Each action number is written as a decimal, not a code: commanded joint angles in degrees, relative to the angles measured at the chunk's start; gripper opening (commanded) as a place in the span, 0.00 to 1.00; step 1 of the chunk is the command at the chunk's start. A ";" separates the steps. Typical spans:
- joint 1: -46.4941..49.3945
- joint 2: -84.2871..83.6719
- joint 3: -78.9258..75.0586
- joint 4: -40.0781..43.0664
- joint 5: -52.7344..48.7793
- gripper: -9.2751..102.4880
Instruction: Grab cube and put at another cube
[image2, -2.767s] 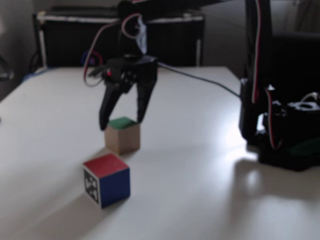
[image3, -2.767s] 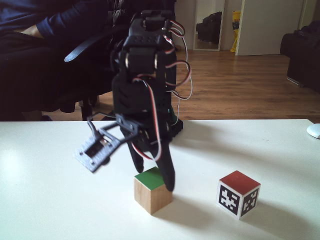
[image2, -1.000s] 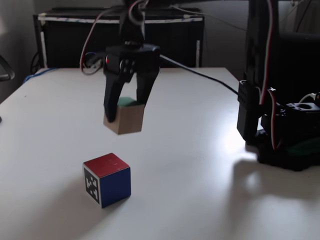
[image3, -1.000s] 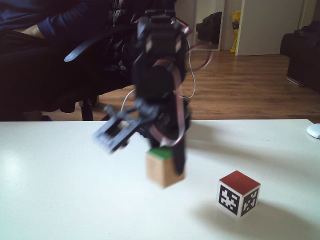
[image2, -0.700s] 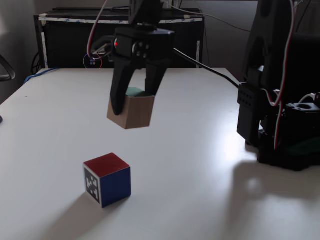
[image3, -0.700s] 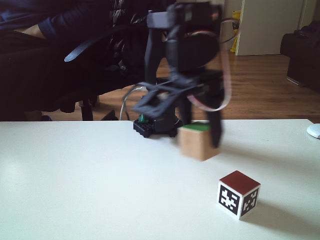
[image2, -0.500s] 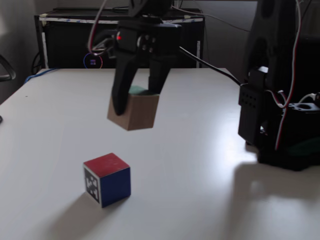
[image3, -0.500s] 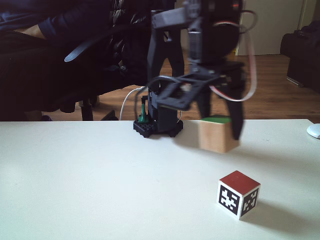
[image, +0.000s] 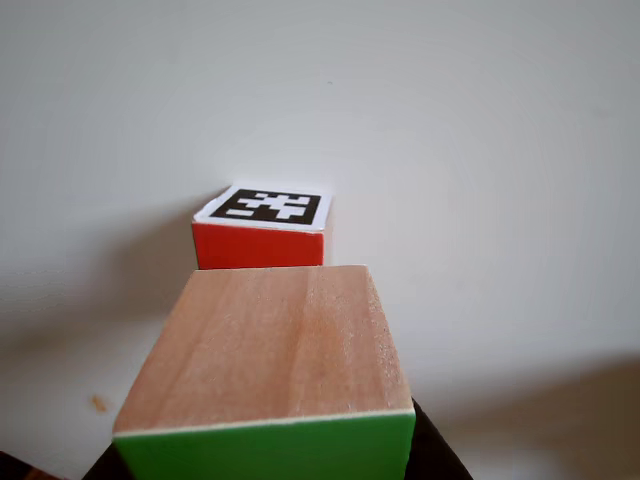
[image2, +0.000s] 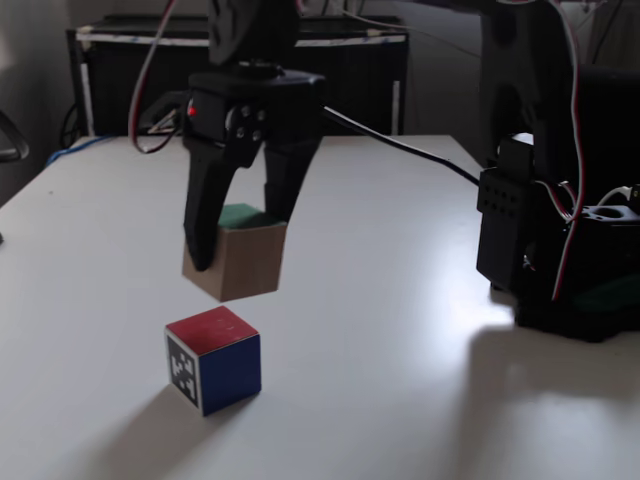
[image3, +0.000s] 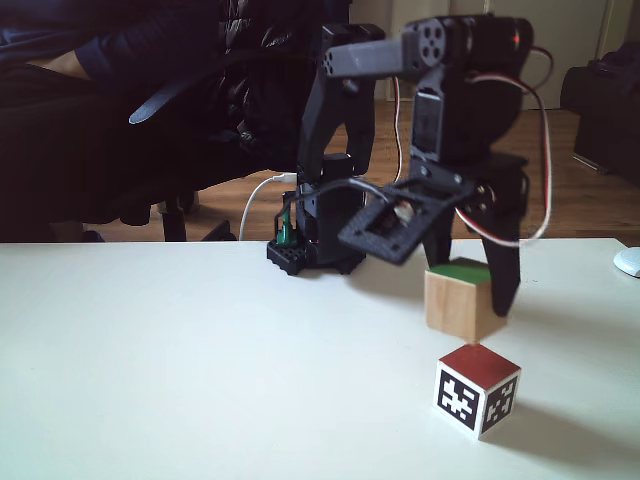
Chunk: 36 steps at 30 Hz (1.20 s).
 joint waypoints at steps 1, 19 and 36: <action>-0.97 -0.79 -4.39 0.26 0.44 0.25; -3.34 -12.39 -17.23 3.78 3.60 0.26; -1.49 -15.38 -19.25 4.22 2.99 0.28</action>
